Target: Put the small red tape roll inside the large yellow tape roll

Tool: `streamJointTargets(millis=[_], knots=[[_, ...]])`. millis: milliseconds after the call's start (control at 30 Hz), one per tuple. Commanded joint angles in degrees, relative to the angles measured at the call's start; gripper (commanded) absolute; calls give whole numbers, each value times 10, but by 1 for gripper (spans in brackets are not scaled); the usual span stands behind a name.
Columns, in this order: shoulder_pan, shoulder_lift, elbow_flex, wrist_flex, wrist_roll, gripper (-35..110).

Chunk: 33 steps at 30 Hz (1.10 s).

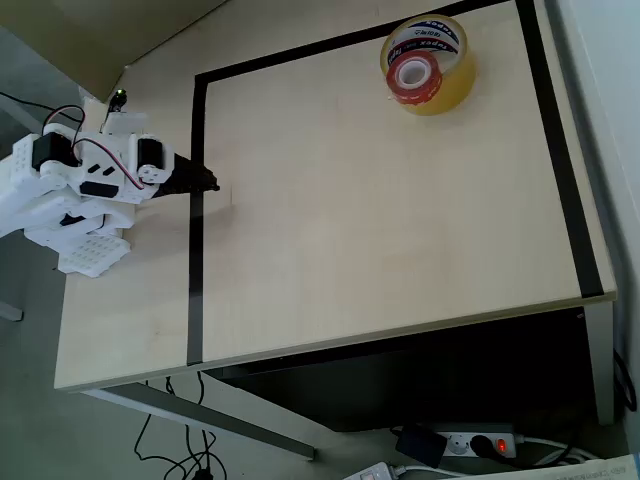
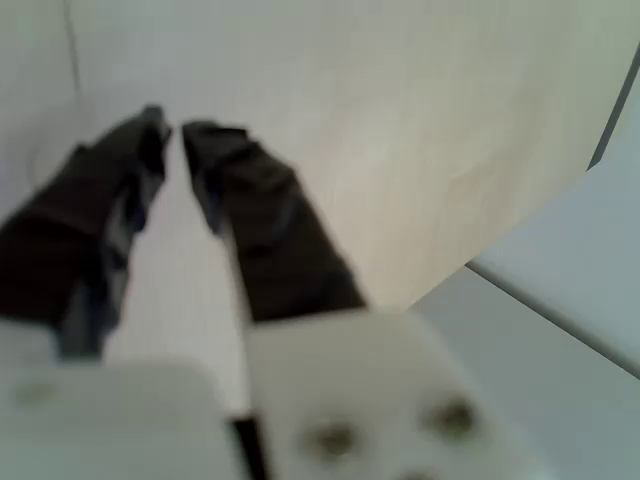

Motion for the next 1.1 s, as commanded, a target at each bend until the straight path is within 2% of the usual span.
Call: streamJointTargets(millis=[0,67,200,300,500,733,933,1067], knots=[[93,-2,-3,100,-1,0],[87,-2,-3,97,-33,0],[95,-2,-2,101,-33,0],[142,-2,-2,101,-32,0],[111,-2,-4,67,-28,0],[144,-8,-134,53,-32,0],[134,-250,-345,18,-31,0],[140,-461,-518,43,-32,0]])
